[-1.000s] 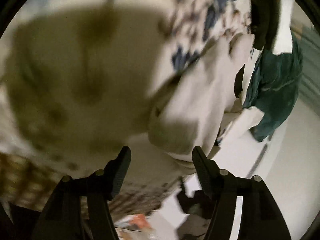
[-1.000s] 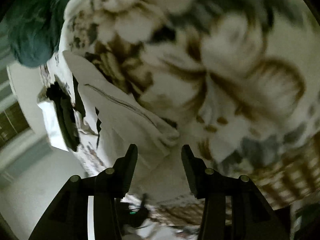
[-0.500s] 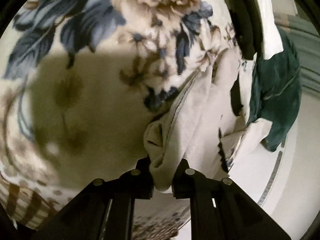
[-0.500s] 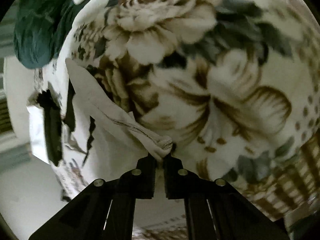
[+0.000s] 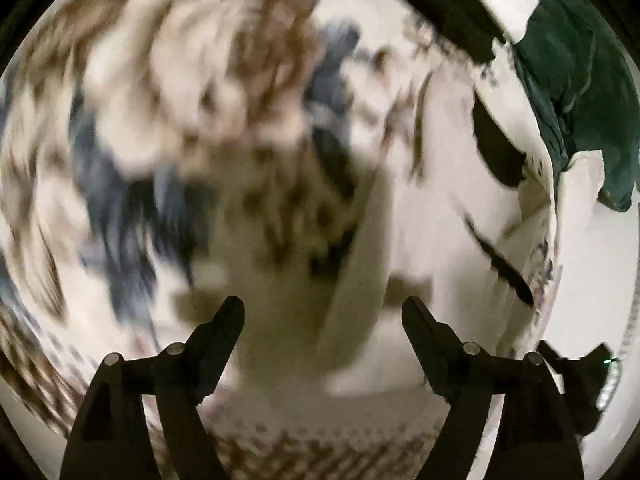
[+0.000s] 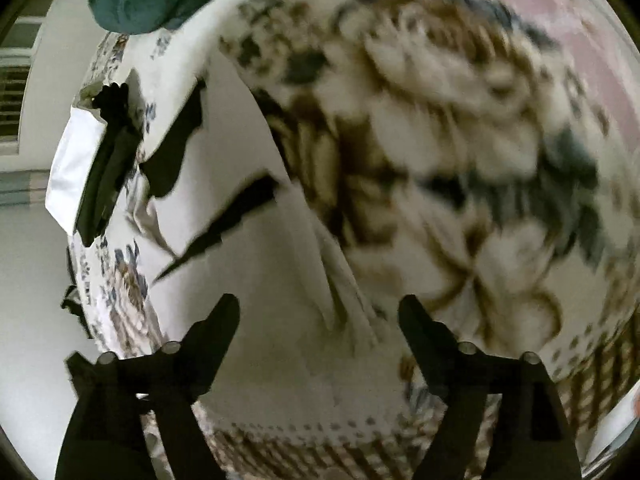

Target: Fold small clothes

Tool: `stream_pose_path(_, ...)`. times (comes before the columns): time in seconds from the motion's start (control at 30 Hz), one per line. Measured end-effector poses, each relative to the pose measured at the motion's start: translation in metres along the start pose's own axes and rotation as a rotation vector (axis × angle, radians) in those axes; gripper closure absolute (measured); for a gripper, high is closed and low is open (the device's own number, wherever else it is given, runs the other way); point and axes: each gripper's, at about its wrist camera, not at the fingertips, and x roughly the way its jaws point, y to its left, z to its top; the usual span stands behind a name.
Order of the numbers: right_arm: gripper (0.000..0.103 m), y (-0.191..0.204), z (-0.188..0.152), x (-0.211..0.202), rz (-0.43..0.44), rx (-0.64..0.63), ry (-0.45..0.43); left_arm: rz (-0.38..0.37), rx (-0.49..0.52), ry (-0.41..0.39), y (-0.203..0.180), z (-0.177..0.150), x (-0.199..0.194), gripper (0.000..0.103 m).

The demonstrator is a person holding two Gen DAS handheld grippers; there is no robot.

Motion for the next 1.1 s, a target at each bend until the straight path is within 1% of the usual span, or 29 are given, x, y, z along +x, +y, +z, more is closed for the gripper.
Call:
stream_pose_path(0.1, 0.014, 0.018, 0.027, -0.002, -0.018, -0.035, -0.029, 0.02, 0.041, -0.045, -0.02, 0.038, -0.001, 0.023)
stream_pose_path(0.13, 0.014, 0.03, 0.039, 0.001, -0.019, -0.055, -0.036, 0.022, 0.064, -0.056, -0.031, 0.055, 0.002, 0.023)
stream_pose_path(0.2, 0.014, 0.053, 0.069, 0.01, -0.04, -0.11, -0.053, 0.018, 0.103, -0.074, -0.05, 0.082, 0.013, 0.023)
stream_pose_path(0.3, 0.014, 0.084, 0.111, 0.03, -0.061, -0.175, -0.057, 0.034, 0.175, -0.075, -0.084, 0.121, 0.034, 0.023)
stream_pose_path(0.4, 0.014, 0.11, 0.149, 0.052, -0.104, -0.225, -0.069, 0.066, 0.242, -0.051, -0.112, 0.148, 0.059, 0.023)
stream_pose_path(0.43, 0.014, 0.114, 0.155, 0.059, -0.114, -0.23, -0.069, 0.081, 0.265, -0.042, -0.12, 0.155, 0.068, 0.023)
stream_pose_path(0.53, 0.014, 0.122, 0.18, 0.078, -0.12, -0.215, -0.048, 0.094, 0.307, -0.028, -0.134, 0.167, 0.087, 0.024)
stream_pose_path(0.57, 0.014, 0.123, 0.187, 0.084, -0.112, -0.2, -0.037, 0.085, 0.324, -0.036, -0.139, 0.17, 0.09, 0.025)
stream_pose_path(0.6, 0.014, 0.123, 0.194, 0.09, -0.106, -0.182, -0.028, 0.075, 0.347, -0.045, -0.143, 0.172, 0.091, 0.031)
stream_pose_path(0.63, 0.014, 0.124, 0.199, 0.098, -0.108, -0.168, -0.019, 0.073, 0.366, -0.051, -0.148, 0.173, 0.093, 0.062)
stream_pose_path(0.67, 0.017, 0.122, 0.203, 0.103, -0.109, -0.155, -0.009, 0.088, 0.387, -0.049, -0.153, 0.174, 0.094, 0.089)
stream_pose_path(0.7, 0.036, 0.121, 0.209, 0.107, -0.112, -0.14, -0.013, 0.094, 0.4, -0.049, -0.157, 0.173, 0.095, 0.091)
stream_pose_path(0.73, 0.051, 0.122, 0.209, 0.109, -0.131, -0.141, -0.019, 0.078, 0.413, -0.059, -0.16, 0.173, 0.094, 0.092)
stream_pose_path(0.77, 0.081, 0.123, 0.211, 0.11, -0.171, -0.15, -0.028, 0.077, 0.427, -0.068, -0.163, 0.172, 0.092, 0.094)
stream_pose_path(0.8, 0.094, 0.123, 0.212, 0.108, -0.187, -0.153, -0.041, 0.084, 0.447, -0.077, -0.166, 0.17, 0.09, 0.096)
stream_pose_path(0.87, 0.098, 0.125, 0.211, 0.103, -0.175, -0.155, -0.059, 0.072, 0.471, -0.096, -0.168, 0.164, 0.083, 0.097)
stream_pose_path(0.9, 0.098, 0.126, 0.208, 0.095, -0.182, -0.16, -0.081, 0.071, 0.481, -0.11, -0.169, 0.163, 0.078, 0.097)
stream_pose_path(0.97, 0.099, 0.127, 0.2, 0.082, -0.165, -0.17, -0.102, 0.05, 0.488, -0.134, -0.167, 0.155, 0.064, 0.097)
stream_pose_path(1.07, 0.099, 0.132, 0.179, 0.052, -0.117, -0.198, -0.134, -0.015, 0.465, -0.139, -0.16, 0.146, 0.039, 0.097)
stream_pose_path(1.1, 0.099, 0.132, 0.167, 0.038, -0.085, -0.212, -0.149, -0.041, 0.451, -0.141, -0.158, 0.139, 0.031, 0.097)
